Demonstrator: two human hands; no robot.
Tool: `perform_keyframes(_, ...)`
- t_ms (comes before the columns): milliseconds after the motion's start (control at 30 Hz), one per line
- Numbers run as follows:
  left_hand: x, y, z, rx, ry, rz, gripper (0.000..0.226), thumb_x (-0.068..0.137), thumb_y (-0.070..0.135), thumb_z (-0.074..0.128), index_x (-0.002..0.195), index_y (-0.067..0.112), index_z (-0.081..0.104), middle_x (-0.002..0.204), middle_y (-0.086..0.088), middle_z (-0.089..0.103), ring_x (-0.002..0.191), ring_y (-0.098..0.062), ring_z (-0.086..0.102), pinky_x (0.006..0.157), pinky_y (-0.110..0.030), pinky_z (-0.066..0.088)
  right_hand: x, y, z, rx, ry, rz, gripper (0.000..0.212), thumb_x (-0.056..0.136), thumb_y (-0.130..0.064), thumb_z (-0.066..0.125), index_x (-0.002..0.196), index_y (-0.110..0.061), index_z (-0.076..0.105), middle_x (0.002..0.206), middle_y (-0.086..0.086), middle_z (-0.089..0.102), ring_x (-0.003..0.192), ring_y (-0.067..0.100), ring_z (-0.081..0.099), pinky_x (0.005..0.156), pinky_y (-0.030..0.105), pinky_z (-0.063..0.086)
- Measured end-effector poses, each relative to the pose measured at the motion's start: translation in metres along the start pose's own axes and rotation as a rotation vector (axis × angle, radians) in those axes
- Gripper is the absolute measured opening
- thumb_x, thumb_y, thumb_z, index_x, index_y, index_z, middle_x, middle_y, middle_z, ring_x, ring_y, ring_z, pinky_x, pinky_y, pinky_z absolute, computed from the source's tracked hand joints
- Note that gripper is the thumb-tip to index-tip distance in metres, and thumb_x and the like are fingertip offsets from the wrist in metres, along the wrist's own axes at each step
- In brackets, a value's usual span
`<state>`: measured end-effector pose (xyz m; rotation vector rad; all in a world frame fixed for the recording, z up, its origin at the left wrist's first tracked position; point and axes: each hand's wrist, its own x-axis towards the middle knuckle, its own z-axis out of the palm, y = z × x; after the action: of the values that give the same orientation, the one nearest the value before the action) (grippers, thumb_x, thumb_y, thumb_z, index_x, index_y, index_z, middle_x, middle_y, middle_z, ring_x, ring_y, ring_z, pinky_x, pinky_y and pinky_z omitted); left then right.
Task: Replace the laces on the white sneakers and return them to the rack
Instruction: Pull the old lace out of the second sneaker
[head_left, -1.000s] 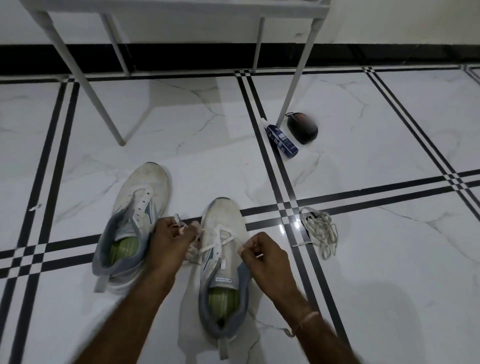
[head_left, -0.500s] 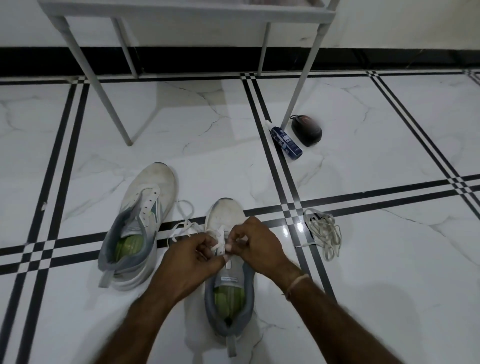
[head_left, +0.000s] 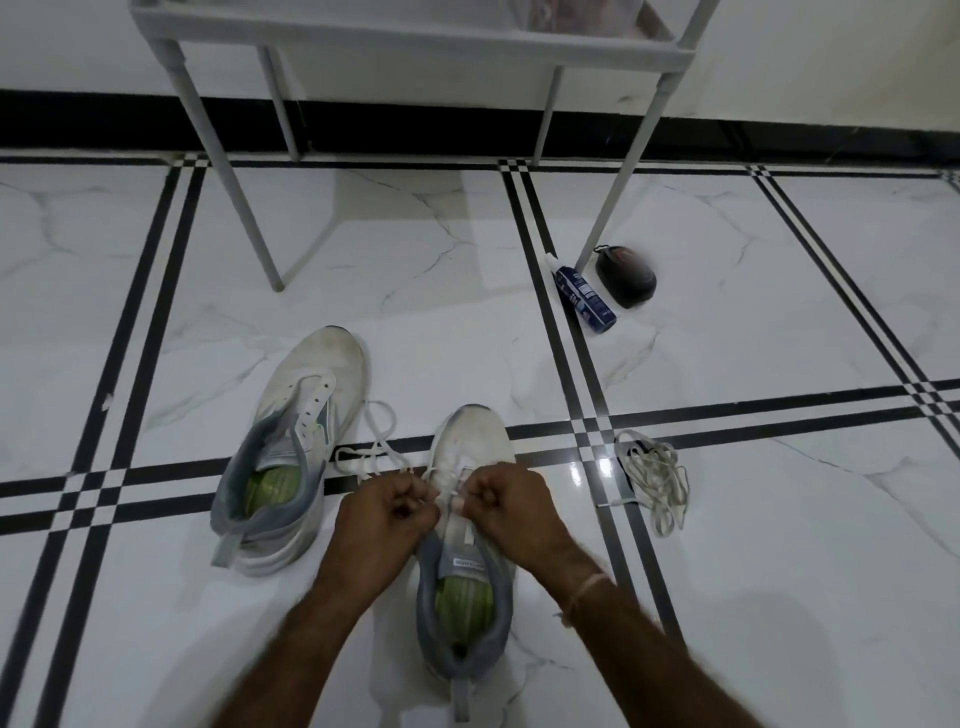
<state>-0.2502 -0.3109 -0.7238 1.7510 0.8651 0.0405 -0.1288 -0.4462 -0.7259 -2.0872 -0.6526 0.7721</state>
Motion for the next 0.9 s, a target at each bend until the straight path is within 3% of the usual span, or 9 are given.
perform_keyframes(133,-0.001,-0.002,-0.001,-0.048,0.010,-0.039,0.009,0.085,0.004,0.074,0.082,0.013,0.074,0.066,-0.006,0.072,0.055,-0.005,0.064,0.054,-0.024,0.053,-0.005,-0.015,-0.031,1.133,0.067,0.232,0.023,0.103,-0.013,0.052,0.082,-0.010,0.058,0.087,0.010,0.072,0.070,0.011,0.062,0.068,0.024,0.051)
perform_keyframes(200,-0.002,-0.002,0.001,-0.054,0.005,-0.049,0.006,0.085,0.003,0.073,0.083,0.009,0.074,0.067,-0.009,0.072,0.055,-0.006,0.064,0.051,-0.020,0.052,-0.005,-0.010,-0.036,0.969,0.092,0.208,0.020,0.104,-0.018,0.054,0.086,-0.011,0.058,0.078,0.007,0.065,0.068,0.016,0.058,0.063,0.025,0.049)
perform_keyframes(300,-0.001,-0.001,0.003,-0.055,-0.004,-0.037,0.008,0.084,0.003,0.073,0.081,0.010,0.075,0.067,-0.008,0.073,0.056,-0.008,0.065,0.051,-0.022,0.051,-0.004,0.001,-0.012,0.167,0.015,0.002,0.014,0.092,-0.028,0.074,0.092,-0.015,0.067,0.090,-0.003,0.072,0.082,0.010,0.068,0.071,0.022,0.055)
perform_keyframes(367,-0.001,0.001,0.003,-0.050,-0.008,-0.038,0.008,0.084,0.003,0.073,0.082,0.011,0.075,0.067,-0.008,0.073,0.057,-0.009,0.066,0.051,-0.021,0.050,0.001,0.009,0.003,-0.071,0.034,-0.074,0.014,0.089,-0.029,0.077,0.082,-0.021,0.069,0.085,-0.006,0.073,0.080,0.009,0.068,0.075,0.022,0.053)
perform_keyframes(433,-0.002,0.000,0.003,-0.061,-0.009,-0.035,0.009,0.085,0.003,0.073,0.082,0.011,0.074,0.068,-0.008,0.073,0.057,-0.008,0.065,0.050,-0.020,0.050,0.003,0.008,0.007,-0.001,0.090,-0.042,0.018,0.096,-0.027,0.068,0.079,-0.021,0.066,0.079,-0.003,0.069,0.074,0.009,0.062,0.069,0.023,0.049)
perform_keyframes(567,-0.004,-0.003,0.004,-0.079,0.003,-0.060,0.007,0.086,0.005,0.073,0.086,0.011,0.074,0.073,-0.009,0.073,0.058,-0.006,0.064,0.052,-0.019,0.051,-0.002,-0.010,-0.028,1.182,0.151,0.310,0.021,0.107,-0.010,0.042,0.091,-0.010,0.056,0.084,0.008,0.065,0.066,0.014,0.056,0.059,0.023,0.045)
perform_keyframes(633,-0.004,-0.003,0.004,-0.081,0.003,-0.069,0.006,0.086,0.005,0.073,0.086,0.011,0.074,0.074,-0.008,0.073,0.058,-0.005,0.064,0.052,-0.019,0.051,-0.005,-0.009,-0.037,0.993,0.112,0.219,0.022,0.105,-0.010,0.044,0.086,-0.013,0.054,0.074,0.004,0.057,0.062,0.015,0.050,0.056,0.024,0.043)
perform_keyframes(800,-0.002,0.002,0.004,-0.044,-0.024,-0.033,0.007,0.085,0.006,0.072,0.080,0.012,0.073,0.069,-0.008,0.072,0.057,-0.006,0.063,0.053,-0.021,0.049,-0.002,0.006,0.004,-0.156,-0.005,-0.047,0.023,0.090,-0.042,0.073,0.076,-0.025,0.066,0.082,-0.006,0.070,0.080,0.010,0.064,0.077,0.032,0.052)
perform_keyframes(900,0.000,0.001,0.002,-0.035,-0.014,-0.030,0.011,0.084,0.004,0.071,0.079,0.013,0.072,0.068,-0.008,0.071,0.056,-0.009,0.063,0.053,-0.024,0.051,0.001,-0.001,0.004,0.242,0.134,0.077,0.025,0.099,-0.033,0.058,0.084,-0.015,0.067,0.082,-0.001,0.068,0.078,0.013,0.061,0.072,0.032,0.047)
